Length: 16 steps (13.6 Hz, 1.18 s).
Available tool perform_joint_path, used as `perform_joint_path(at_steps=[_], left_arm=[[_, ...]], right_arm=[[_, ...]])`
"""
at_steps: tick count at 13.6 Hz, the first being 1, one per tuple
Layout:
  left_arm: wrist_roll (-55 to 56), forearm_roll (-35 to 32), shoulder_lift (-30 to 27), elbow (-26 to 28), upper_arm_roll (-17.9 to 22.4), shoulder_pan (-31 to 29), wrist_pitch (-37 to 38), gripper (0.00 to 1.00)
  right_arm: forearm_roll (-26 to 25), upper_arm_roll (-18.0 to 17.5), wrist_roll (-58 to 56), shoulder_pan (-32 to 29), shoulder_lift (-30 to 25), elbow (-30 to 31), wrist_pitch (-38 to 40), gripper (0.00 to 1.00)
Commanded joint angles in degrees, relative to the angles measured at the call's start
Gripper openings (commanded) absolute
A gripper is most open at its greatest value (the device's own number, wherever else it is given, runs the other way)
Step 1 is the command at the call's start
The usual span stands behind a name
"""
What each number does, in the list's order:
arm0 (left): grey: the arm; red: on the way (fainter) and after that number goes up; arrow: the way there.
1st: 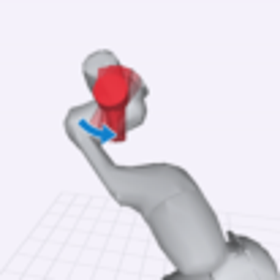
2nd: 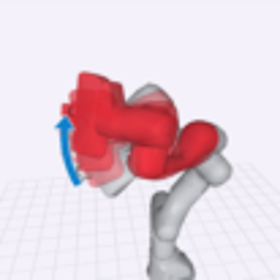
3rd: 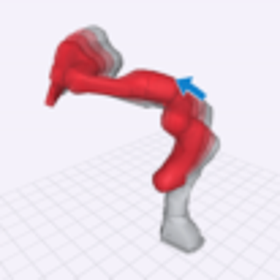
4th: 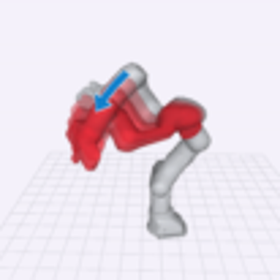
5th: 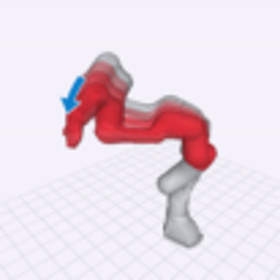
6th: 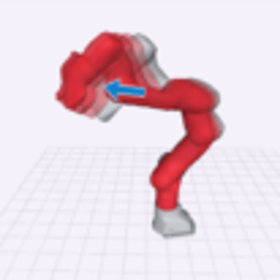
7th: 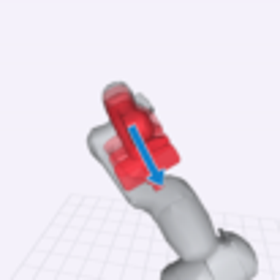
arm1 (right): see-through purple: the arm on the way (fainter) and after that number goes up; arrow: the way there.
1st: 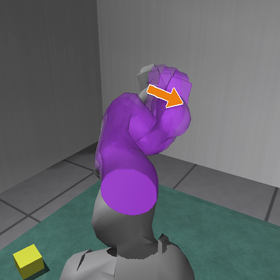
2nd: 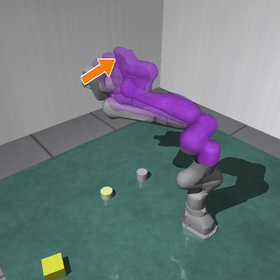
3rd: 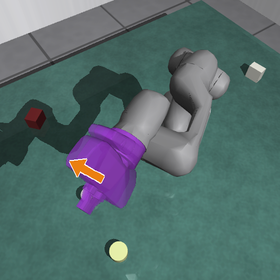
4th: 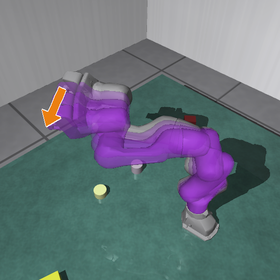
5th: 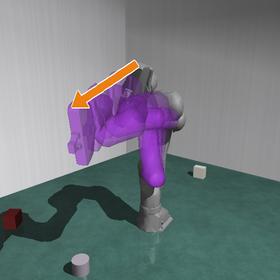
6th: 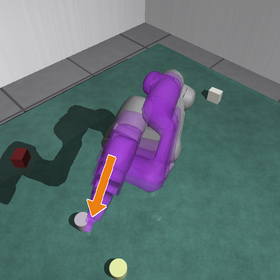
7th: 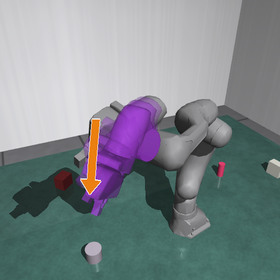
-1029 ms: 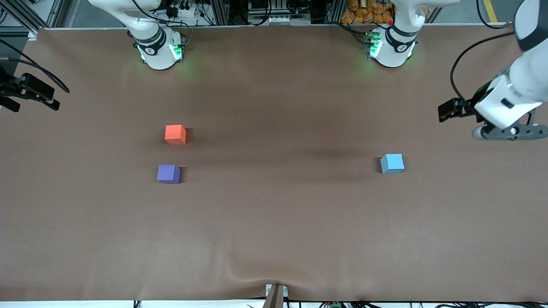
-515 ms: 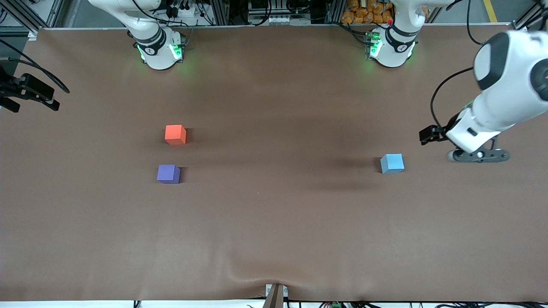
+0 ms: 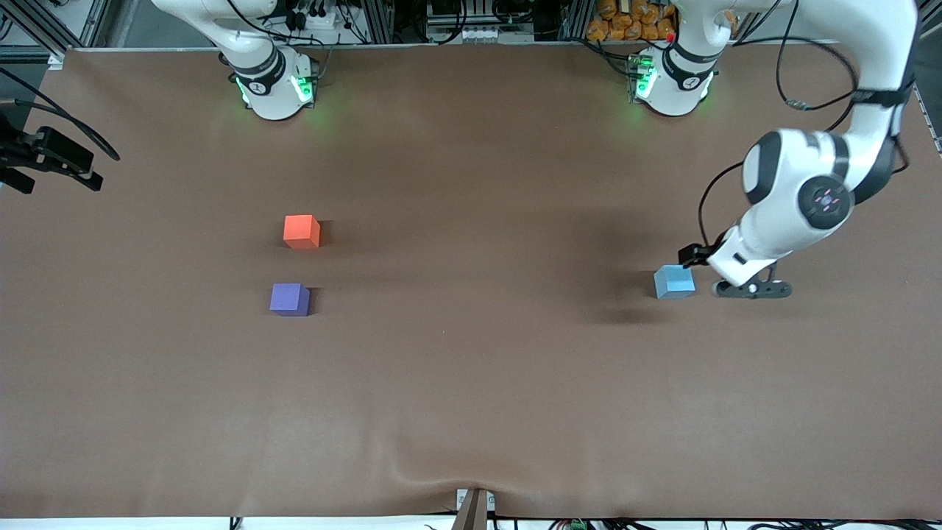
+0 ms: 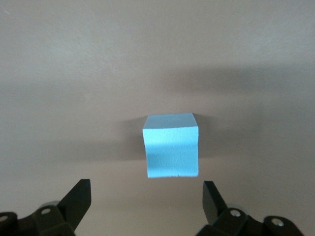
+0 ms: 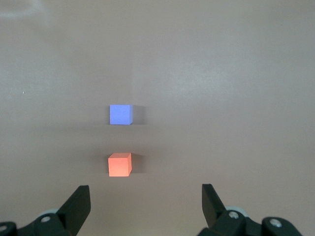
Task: Place blue block between orange and purple blocks
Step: 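Close the left gripper on the light blue block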
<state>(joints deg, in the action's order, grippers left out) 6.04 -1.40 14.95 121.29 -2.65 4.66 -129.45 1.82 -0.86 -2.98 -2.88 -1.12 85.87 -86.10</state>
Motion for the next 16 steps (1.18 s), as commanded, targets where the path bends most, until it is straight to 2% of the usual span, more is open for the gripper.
perform_joint_path(at_steps=[1,6,8,12,16], left_arm=[[1.0,-0.2,4.0,-0.4,-0.2,-0.1,-3.4,1.0],[1.1,2.8,9.5,-0.5,-0.2,-0.1,-10.4,1.0],[1.2,2.8,9.8,-0.5,-0.2,0.2,-10.6,1.0],[1.3,5.0,9.2,-0.7,-0.2,0.5,-10.4,1.0],[0.1,5.0,6.4,-0.6,-0.3,0.5,-6.0,1.0]], right_arm=[[-0.4,0.0,-0.8,0.2,-1.2,1.1,-0.6,1.0],[-0.1,-0.1,-0.7,0.2,-1.2,1.1,-0.6,1.0],[0.0,-0.1,-0.7,0.1,-1.2,1.1,-0.6,1.0],[0.1,-0.1,-0.7,0.2,-1.2,1.1,-0.6,1.0],[0.1,-0.1,-0.6,0.2,-1.2,1.1,-0.6,1.0]])
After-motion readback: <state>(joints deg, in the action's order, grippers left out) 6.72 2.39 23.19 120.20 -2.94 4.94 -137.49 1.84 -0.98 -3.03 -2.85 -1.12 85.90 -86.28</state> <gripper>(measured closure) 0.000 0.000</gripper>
